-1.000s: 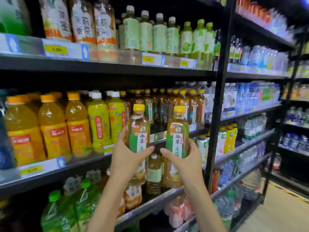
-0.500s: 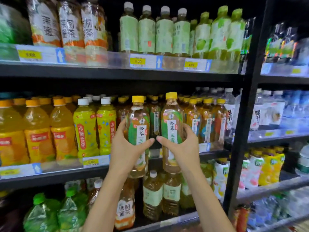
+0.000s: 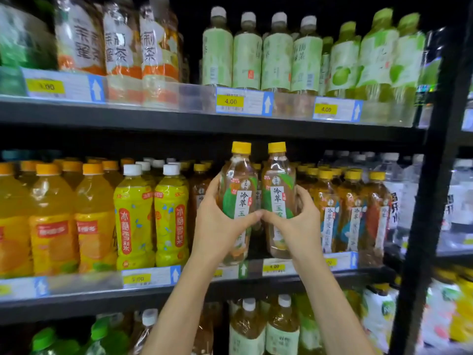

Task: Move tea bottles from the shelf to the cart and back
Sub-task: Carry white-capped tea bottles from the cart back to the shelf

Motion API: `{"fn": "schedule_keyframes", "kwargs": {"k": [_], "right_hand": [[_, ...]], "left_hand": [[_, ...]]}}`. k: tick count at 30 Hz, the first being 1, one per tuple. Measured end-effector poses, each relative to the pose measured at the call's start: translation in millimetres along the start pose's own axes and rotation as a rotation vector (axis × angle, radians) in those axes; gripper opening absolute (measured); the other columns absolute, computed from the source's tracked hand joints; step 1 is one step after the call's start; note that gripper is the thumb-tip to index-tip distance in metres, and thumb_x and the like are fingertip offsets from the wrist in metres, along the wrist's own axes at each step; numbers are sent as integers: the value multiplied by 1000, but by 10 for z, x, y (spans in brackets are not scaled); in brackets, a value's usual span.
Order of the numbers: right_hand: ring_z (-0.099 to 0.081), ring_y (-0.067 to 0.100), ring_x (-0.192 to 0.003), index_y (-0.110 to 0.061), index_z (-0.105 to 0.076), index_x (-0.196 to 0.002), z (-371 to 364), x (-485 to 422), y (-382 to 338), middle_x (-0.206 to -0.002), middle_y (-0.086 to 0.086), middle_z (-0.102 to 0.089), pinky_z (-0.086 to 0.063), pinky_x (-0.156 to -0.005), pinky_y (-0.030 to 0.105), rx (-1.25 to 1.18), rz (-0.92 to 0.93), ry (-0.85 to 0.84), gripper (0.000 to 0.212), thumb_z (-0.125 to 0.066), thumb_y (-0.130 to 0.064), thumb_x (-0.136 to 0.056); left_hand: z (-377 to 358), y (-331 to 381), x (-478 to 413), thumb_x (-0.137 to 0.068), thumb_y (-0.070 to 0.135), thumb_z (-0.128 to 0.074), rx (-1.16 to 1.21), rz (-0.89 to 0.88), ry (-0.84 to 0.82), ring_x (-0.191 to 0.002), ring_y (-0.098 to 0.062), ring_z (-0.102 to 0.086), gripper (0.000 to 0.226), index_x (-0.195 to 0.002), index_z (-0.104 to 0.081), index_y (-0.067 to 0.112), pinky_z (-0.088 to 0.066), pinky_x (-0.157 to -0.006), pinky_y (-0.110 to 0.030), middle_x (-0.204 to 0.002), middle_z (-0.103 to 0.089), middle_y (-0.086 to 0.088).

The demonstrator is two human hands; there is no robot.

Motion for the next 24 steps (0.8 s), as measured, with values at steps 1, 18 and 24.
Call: {"fn": "schedule_keyframes", "kwargs": {"k": [1,18,24], "right_hand": [[-61,2,-109,-26,-52,-131,-30,-28,20,-118,-12,-64,-55,-89,28,-11,0,-7,77,-91,-26,-65],[-61,7,-104,-27,-43,-126,-180,-213,600,-111,-8,-61,-52,-80,24,-55,-217,-255,77,-89,-10,-68],[-58,-4,-88,-33,-40,-116,-146,-266,632,-99,-18,-59,-42,-64,14,-17,-246,-389,68,-87,-12,-72]], "left_hand": [[0,-15,-35,-64,25,-94,5,-2,3,-116,2,-57,98,-144,-39,35,-52,-90,-19,-129,-57,19],[-268,-575,-83,-67,19,-91,-50,180,54,-100,6,-52,96,-138,-30,38,-42,-78,-10,-111,-49,25],[-308,-644,-124,-70,21,-90,-95,210,-20,-115,-5,-56,91,-133,-27,42,-50,-92,-26,-124,-55,12]]}}
Point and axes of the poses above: each hand's wrist, its own x-axis away from the middle knuckle, its own z-axis out of the back of the hand, y = z × x, the point moved 6 cm from there along -x, towards the middle knuckle
